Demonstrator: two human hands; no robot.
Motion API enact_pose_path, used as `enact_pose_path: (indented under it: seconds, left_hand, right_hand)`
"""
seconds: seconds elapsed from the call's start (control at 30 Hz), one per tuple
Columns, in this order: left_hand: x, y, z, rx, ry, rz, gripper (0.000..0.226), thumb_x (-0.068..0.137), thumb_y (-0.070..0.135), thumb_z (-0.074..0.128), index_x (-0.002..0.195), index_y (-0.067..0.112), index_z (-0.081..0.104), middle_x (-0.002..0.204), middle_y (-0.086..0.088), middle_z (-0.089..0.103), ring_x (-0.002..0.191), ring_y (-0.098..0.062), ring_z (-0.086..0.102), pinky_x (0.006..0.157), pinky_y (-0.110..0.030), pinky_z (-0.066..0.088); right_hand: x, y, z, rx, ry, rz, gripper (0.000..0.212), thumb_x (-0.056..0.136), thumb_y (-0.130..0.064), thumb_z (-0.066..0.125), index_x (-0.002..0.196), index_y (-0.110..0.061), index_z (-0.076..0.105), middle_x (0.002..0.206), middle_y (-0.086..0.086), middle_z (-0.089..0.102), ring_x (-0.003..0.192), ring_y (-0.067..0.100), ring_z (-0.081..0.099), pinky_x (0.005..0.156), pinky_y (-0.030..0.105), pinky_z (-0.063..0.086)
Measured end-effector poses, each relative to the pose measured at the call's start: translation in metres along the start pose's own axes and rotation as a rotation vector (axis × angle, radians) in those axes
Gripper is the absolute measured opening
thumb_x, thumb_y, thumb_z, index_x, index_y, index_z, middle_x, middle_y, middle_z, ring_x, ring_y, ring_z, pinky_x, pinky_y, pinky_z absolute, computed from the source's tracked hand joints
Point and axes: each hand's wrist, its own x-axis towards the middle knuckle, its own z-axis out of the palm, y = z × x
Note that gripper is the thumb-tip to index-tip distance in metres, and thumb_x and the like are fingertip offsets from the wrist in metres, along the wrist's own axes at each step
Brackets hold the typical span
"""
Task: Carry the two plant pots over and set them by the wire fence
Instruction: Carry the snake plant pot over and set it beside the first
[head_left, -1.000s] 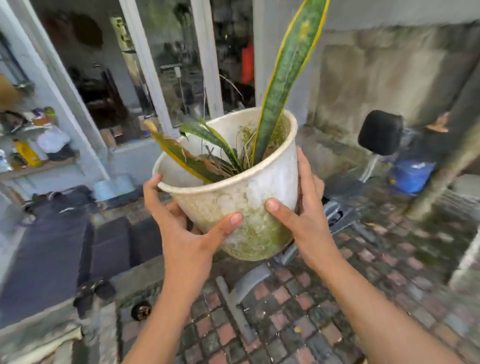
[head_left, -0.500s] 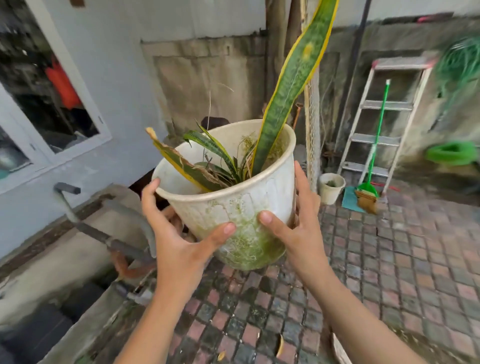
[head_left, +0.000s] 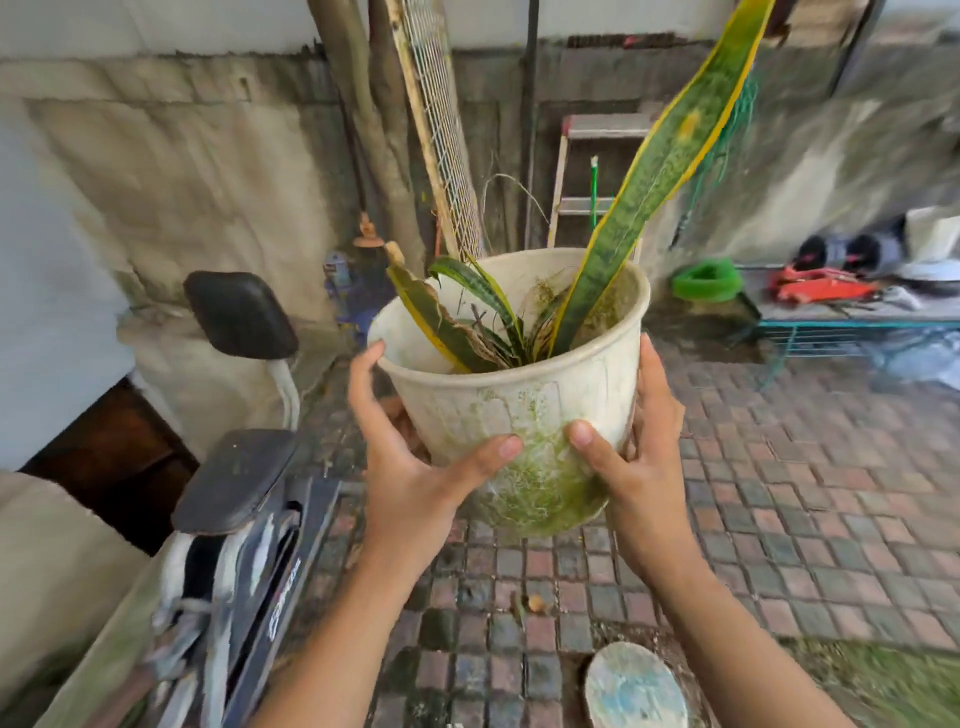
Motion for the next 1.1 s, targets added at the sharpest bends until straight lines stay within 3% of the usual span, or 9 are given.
enact_pose_path:
  seconds: [0.1,0.27,0.5,0.87,0.97,1.1]
  left_hand:
    - [0.051,-0.039,0.018,-0.058,-0.088,0.008,0.121,0.058,0.038,0.105,0.152,0.055,0.031,0.147,0.013,0.065,0.139,-0.021,0.066,0.106,-0.044,0.061]
    - [0.140,-0.081,0.058,-0.100,-0.228,-0.028,0.123,0.058,0.045,0.105,0.155,0.051,0.030,0.153,-0.002,0.062,0.141,-0.026,0.064,0.112,-0.053,0.056]
    - [0.231,-0.141,0.125,-0.137,-0.356,-0.069,0.123,0.054,0.049,0.105,0.153,0.053,0.032,0.156,-0.011,0.056,0.141,-0.035,0.061,0.110,-0.066,0.055]
    - [0.358,-0.238,0.258,-0.136,-0.309,-0.134,0.121,0.056,0.042,0.105,0.150,0.056,0.030,0.149,-0.005,0.061,0.138,-0.032,0.064,0.104,-0.068,0.058]
    - [0.392,-0.258,0.284,-0.117,-0.267,-0.130,0.119,0.057,0.029,0.100,0.149,0.056,0.030,0.149,0.000,0.059,0.140,-0.031,0.062,0.105,-0.067,0.057]
    - [0.439,-0.280,0.313,-0.097,-0.207,-0.116,0.118,0.055,0.032,0.099,0.147,0.059,0.030,0.151,0.003,0.057,0.142,-0.029,0.060,0.107,-0.063,0.058]
  right_hand:
    - [0.038,0.026,-0.002,-0.046,0.096,-0.023,0.107,0.066,-0.080,0.082,0.158,-0.051,0.035,0.160,-0.012,0.045,0.152,0.033,0.038,0.125,0.060,0.033]
    - [0.105,0.055,-0.008,-0.081,0.263,0.017,0.110,0.066,-0.076,0.084,0.159,-0.046,0.035,0.159,0.004,0.047,0.151,0.037,0.039,0.122,0.063,0.036]
    - [0.189,0.101,-0.037,-0.091,0.414,0.018,0.108,0.061,-0.074,0.090,0.154,-0.054,0.038,0.158,0.001,0.044,0.151,0.029,0.041,0.123,0.059,0.037]
    - [0.377,0.189,-0.124,-0.140,0.316,0.010,0.111,0.064,-0.073,0.088,0.158,-0.046,0.037,0.162,0.000,0.041,0.155,0.031,0.037,0.125,0.061,0.033]
    - [0.432,0.206,-0.138,-0.117,0.250,0.019,0.114,0.063,-0.069,0.090,0.159,-0.039,0.038,0.164,0.009,0.039,0.155,0.031,0.038,0.125,0.062,0.034]
    - [0.498,0.233,-0.143,-0.043,0.165,0.000,0.102,0.068,-0.055,0.091,0.156,-0.044,0.041,0.167,0.003,0.038,0.153,0.022,0.044,0.123,0.059,0.040]
